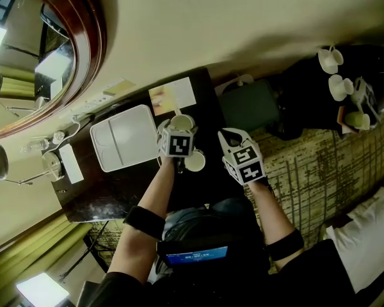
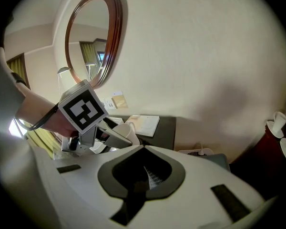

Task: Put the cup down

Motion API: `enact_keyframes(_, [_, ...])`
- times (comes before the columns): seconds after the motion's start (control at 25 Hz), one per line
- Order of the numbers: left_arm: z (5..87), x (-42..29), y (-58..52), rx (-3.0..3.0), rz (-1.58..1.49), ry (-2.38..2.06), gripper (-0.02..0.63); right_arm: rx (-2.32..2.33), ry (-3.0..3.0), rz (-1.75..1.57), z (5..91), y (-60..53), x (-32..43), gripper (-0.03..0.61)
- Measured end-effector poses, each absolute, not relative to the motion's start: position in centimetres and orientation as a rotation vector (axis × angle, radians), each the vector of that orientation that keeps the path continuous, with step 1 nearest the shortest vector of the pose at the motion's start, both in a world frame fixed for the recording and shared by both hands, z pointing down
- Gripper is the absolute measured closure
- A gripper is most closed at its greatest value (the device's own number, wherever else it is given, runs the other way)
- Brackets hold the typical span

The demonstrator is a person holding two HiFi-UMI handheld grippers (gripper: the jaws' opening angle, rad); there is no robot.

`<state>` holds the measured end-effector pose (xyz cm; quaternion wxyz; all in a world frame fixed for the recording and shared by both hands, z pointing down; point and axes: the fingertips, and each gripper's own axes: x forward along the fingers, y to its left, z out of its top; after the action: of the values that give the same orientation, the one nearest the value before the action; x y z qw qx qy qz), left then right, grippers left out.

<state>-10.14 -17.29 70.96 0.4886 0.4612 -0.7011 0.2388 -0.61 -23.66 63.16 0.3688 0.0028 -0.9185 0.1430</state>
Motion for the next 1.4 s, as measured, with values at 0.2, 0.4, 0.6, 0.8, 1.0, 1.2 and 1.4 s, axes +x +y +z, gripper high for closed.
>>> enact_keyframes(0.2, [70.2, -10.4, -17.3, 1.124, 0.571, -1.727, 0.199, 0.000, -2.355, 0.366, 63.1, -23.3, -0.3, 0.577])
enact_keyframes(0.4, [68.5, -11.2, -17.0, 1.142, 0.544, -1.771, 0.199, -0.037, -2.362, 0.360, 62.6, -22.0, -1.1, 0.577])
enact_keyframes(0.6, [65.7, -12.4, -15.1, 1.145, 0.540, -1.810, 0.199, -0.143, -2.368, 0.347, 61.3, -18.9, -3.0, 0.577])
enact_keyframes(0.8, [64.1, -14.1, -11.2, 1.126, 0.541, -1.854, 0.199, -0.279, -2.374, 0.304, 60.1, -14.2, -5.4, 0.577])
enact_keyframes(1.0, [62.7, -15.8, -6.2, 1.112, 0.531, -1.868, 0.199, -0.396, -2.380, 0.246, 59.5, -8.4, -8.1, 0.577])
enact_keyframes(1.2, [62.0, -18.8, -0.4, 1.074, 0.529, -1.887, 0.199, -0.536, -2.364, 0.209, 58.5, -1.3, -10.7, 0.577])
enact_keyframes(1.4, [61.9, -22.8, 4.5, 1.039, 0.521, -1.909, 0.199, -0.658, -2.318, 0.185, 57.2, 5.3, -13.1, 0.577])
